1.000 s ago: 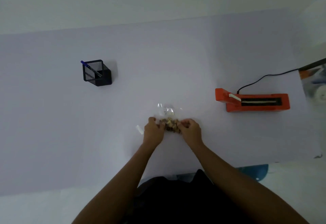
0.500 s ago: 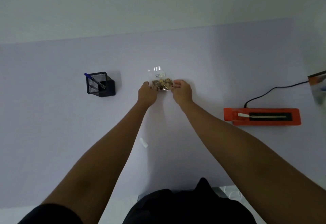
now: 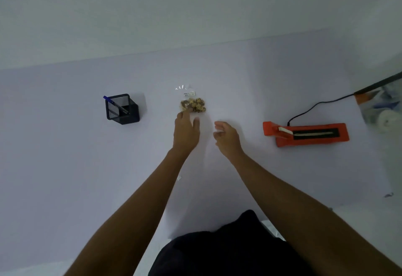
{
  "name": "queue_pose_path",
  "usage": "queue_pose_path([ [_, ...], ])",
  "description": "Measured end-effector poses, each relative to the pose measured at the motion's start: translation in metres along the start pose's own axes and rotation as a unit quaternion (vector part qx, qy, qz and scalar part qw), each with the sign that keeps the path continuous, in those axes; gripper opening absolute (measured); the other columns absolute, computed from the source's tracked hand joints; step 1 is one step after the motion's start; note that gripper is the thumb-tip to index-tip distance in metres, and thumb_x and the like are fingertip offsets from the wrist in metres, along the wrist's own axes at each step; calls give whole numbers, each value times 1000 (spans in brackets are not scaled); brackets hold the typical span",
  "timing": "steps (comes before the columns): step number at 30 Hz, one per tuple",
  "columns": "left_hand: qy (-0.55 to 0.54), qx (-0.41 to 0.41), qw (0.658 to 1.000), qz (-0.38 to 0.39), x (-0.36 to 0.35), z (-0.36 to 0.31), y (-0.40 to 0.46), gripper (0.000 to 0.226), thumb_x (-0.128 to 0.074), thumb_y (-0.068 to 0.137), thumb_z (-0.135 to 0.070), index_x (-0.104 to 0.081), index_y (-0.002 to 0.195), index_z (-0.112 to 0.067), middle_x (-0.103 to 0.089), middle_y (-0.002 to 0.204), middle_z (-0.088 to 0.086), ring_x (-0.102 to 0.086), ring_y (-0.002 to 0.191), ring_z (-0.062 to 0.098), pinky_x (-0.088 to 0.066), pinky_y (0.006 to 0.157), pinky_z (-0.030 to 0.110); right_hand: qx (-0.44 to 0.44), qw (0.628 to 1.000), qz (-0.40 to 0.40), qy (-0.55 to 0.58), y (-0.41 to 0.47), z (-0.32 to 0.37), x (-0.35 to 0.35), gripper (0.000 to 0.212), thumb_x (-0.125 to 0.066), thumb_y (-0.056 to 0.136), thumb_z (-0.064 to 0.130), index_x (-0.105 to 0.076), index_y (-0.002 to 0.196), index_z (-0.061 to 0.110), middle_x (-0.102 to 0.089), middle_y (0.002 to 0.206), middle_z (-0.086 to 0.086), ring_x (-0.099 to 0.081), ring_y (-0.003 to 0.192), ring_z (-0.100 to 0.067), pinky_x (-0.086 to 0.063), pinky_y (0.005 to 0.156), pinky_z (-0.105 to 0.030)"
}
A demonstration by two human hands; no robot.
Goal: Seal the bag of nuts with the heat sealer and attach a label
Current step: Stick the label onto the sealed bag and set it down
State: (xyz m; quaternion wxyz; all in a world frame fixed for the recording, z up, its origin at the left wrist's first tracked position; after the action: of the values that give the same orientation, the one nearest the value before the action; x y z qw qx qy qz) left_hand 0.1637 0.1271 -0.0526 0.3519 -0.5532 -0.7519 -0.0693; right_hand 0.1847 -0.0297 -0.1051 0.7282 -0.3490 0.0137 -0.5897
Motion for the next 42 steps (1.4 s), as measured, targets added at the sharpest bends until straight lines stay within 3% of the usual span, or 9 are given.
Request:
queue_pose_path([
  [5, -56, -8, 994, 93, -39, -27, -57, 36, -42, 104, -28, -53, 134, -11, -56, 136, 10, -52, 125, 23, -40, 108, 36, -35, 999, -36, 13, -64, -48, 56, 33, -60, 92, 7, -66, 123, 16, -67, 120, 0, -66, 108, -21, -57, 96, -49],
  [11, -56, -4, 980, 191, -101, -68, -96, 36, -36, 105, -34, -59, 121, -11, -64, 119, 8, -58, 107, 21, -38, 87, 28, -95, 986, -131, 43, -103, -100, 165, 29, -58, 94, 7, -65, 121, 17, -66, 123, -5, -67, 99, -22, -62, 86, -44],
  [16, -46, 23, 967, 250, -163, -97, -104, 54, -49, 99, -42, -40, 145, -13, -49, 145, 8, -52, 127, 25, -41, 106, 37, -111, 970, -205, 67, -88, -140, 252, 39, -60, 91, 6, -59, 129, 17, -62, 131, -8, -62, 115, -28, -54, 100, -53],
  [19, -88, 36, 967, 237, -199, -119, -109, 60, -51, 100, -35, -28, 151, -17, -42, 151, 7, -45, 135, 27, -37, 112, 45, -121, 957, -249, 82, -68, -149, 293, 53, -61, 93, 1, -47, 142, 13, -53, 143, -10, -57, 125, -30, -49, 107, -48],
  [23, -172, 83, 972, 136, -231, -137, -110, 28, -40, 104, -17, -52, 129, -16, -59, 130, 7, -55, 120, 27, -42, 98, 36, -108, 963, -237, 61, -30, -161, 329, 73, -58, 93, -5, -28, 157, 13, -39, 158, -12, -43, 142, -31, -40, 116, -47],
  [26, -214, 91, 970, 76, -240, -141, -105, 23, -40, 103, -14, -60, 112, -19, -65, 113, 3, -59, 110, 26, -41, 89, 30, -95, 973, -203, 47, -12, -170, 343, 82, -52, 92, -13, -18, 160, 18, -36, 160, -13, -39, 146, -30, -37, 116, -41],
  [32, -257, 102, 958, 73, -255, -148, -89, 40, -33, 104, -47, -42, 142, -42, -44, 142, -20, -39, 138, 10, -30, 117, 41, -66, 984, -163, 32, 13, -168, 354, 84, -45, 88, -19, -20, 160, 19, -40, 158, -12, -39, 146, -28, -38, 109, -36],
  [35, -258, 90, 959, 78, -258, -164, -74, 44, -26, 98, -63, -34, 140, -56, -37, 151, -19, -33, 142, 7, -24, 120, 41, -51, 988, -141, 32, 27, -159, 351, 84, -44, 88, -19, -21, 160, 19, -39, 159, -10, -38, 146, -26, -38, 112, -37],
  [42, -152, 50, 984, 80, -255, -198, -24, 55, -19, 99, -57, -19, 151, -42, -16, 164, -5, -9, 151, 17, -13, 123, 40, -35, 996, -85, 15, 83, -118, 352, 91, -44, 87, -17, -15, 161, 26, -38, 159, -14, -40, 144, -29, -45, 111, -48],
])
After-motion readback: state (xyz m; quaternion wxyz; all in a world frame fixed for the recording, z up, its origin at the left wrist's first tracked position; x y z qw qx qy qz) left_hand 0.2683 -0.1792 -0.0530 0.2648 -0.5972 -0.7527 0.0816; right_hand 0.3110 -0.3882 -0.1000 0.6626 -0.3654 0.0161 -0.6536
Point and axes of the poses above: each hand's wrist, its own y-axis towards the middle knuckle, its own x-axis out of the back of the hand, z = x × y, the point moved 3 cm from there along y, towards the middle knuckle
